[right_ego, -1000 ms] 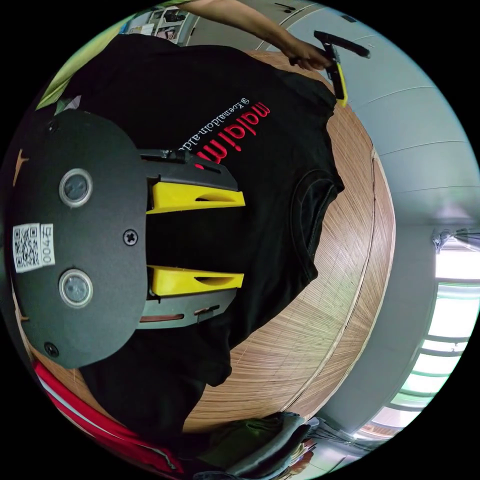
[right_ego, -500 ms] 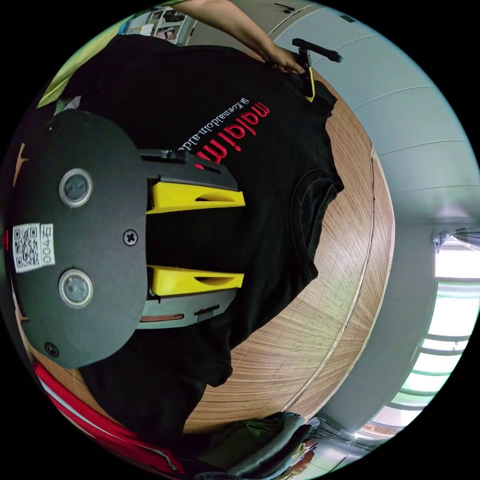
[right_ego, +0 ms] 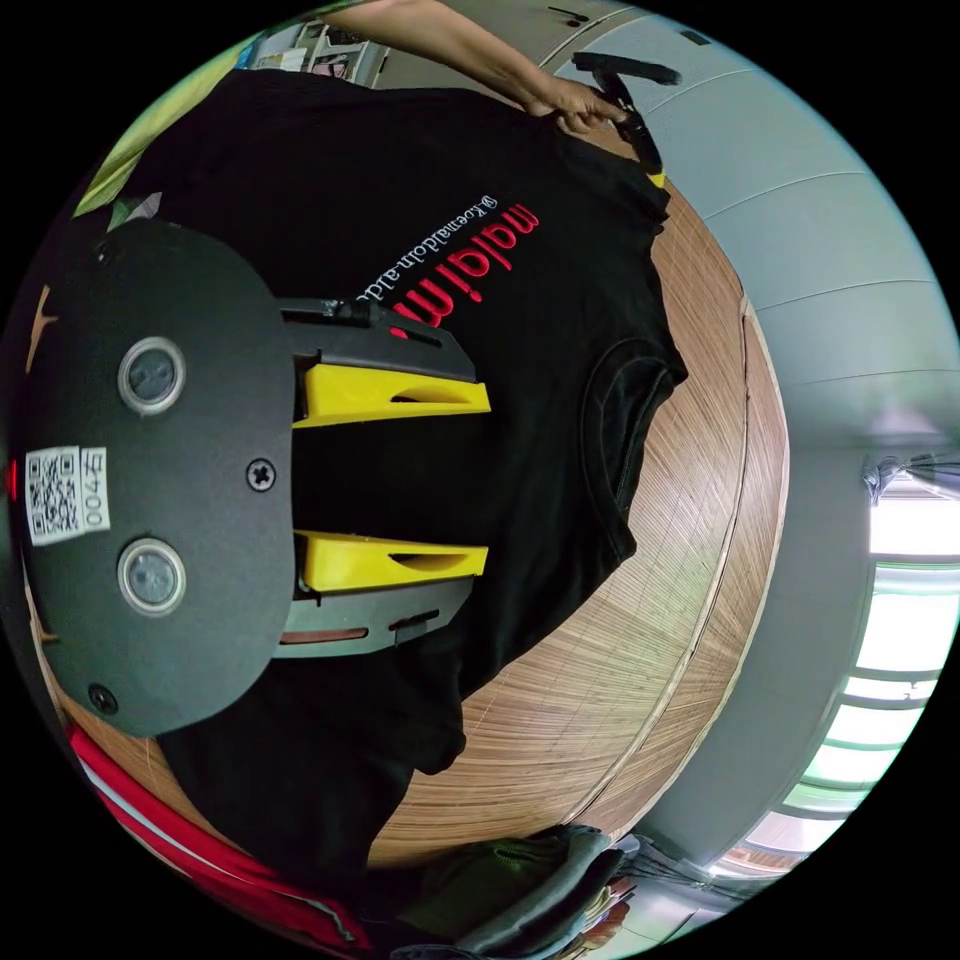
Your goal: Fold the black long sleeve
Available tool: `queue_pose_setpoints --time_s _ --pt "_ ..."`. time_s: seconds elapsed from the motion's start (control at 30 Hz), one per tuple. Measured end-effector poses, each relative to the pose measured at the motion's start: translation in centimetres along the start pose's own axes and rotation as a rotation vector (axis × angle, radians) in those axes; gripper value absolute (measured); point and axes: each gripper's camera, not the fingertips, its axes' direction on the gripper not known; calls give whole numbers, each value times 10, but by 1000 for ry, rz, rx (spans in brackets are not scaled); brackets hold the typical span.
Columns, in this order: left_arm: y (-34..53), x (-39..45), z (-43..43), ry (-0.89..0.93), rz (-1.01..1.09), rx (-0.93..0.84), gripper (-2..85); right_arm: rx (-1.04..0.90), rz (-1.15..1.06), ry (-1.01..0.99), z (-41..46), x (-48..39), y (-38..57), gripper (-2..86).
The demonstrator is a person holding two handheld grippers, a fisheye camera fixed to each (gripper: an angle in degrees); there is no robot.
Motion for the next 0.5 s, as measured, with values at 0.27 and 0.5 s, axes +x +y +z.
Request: queue_pose_setpoints --time_s 0.27,0.5 --pt "-13 35 65 -21 180 -419 2 0 2 -4 -8 -6 7 181" --pt "5 -47 24 248 58 -301 7 2 2 -6 -14 -11 12 181"
